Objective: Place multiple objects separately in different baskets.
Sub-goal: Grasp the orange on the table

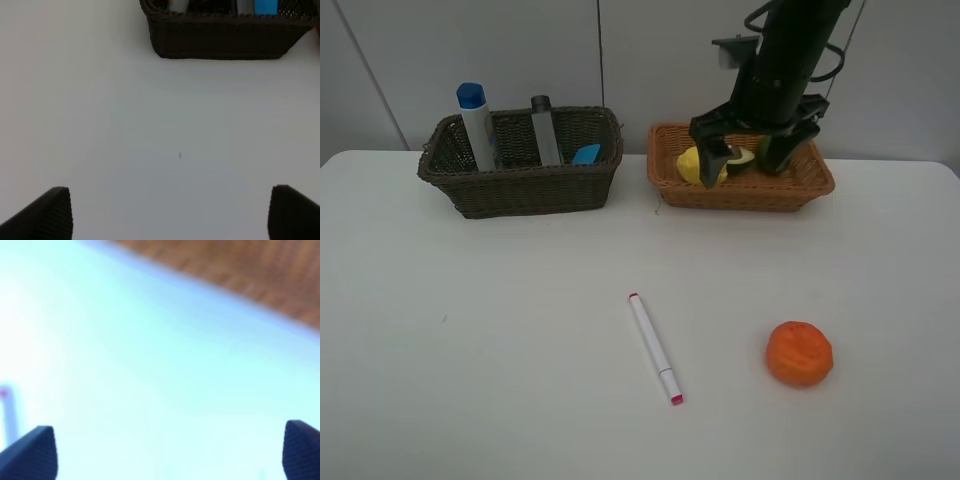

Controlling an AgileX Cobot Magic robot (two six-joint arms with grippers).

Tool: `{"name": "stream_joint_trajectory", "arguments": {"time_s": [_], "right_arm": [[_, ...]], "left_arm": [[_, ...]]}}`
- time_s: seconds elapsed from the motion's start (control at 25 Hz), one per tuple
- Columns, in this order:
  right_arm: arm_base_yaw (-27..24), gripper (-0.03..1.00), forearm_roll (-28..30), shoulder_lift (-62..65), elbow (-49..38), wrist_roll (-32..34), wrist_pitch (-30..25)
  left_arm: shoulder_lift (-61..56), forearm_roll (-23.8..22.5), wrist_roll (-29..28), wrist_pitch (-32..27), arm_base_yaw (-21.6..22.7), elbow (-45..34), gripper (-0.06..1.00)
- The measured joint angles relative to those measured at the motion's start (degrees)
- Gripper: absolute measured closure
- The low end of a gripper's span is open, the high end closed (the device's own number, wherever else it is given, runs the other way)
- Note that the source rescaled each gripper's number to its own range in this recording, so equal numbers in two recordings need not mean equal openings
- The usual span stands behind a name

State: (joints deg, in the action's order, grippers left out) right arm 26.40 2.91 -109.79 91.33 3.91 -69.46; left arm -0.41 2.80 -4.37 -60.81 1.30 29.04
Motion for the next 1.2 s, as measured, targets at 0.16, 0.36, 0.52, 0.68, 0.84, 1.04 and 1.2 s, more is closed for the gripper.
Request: {"name": "stream_joint_trajectory", "arguments": {"time_s": [0.16, 0.36, 0.52, 0.68, 0.84, 1.04, 1.2], "right_arm": [[0.01, -0.02, -0.11, 9.64, -16.00, 2.83, -0.19], [0.01, -0.02, -2.07, 20.24, -34.12, 4.85, 2.16], [0.01, -0.02, -6.20, 24.52, -43.11, 5.18, 10.27], [0.01, -0.02, -7.86, 24.91, -48.97, 4.74, 18.62], [0.01, -0.02, -7.38, 23.44, -51.20, 4.70, 24.29], [0.01, -0.02, -6.78, 19.64, -51.33, 4.63, 28.18], [0.01, -0.02, -5.27, 16.14, -51.33, 4.63, 29.98]], "left_arm": [[0.00, 0.00, 0.00, 0.00, 0.00, 0.00, -0.05], [0.00, 0.00, 0.00, 0.00, 0.00, 0.00, -0.05], [0.00, 0.00, 0.00, 0.00, 0.00, 0.00, -0.05], [0.00, 0.00, 0.00, 0.00, 0.00, 0.00, -0.05], [0.00, 0.00, 0.00, 0.00, 0.00, 0.00, -0.05], [0.00, 0.00, 0.00, 0.00, 0.00, 0.00, -0.05], [0.00, 0.00, 0.00, 0.00, 0.00, 0.00, -0.05]]}}
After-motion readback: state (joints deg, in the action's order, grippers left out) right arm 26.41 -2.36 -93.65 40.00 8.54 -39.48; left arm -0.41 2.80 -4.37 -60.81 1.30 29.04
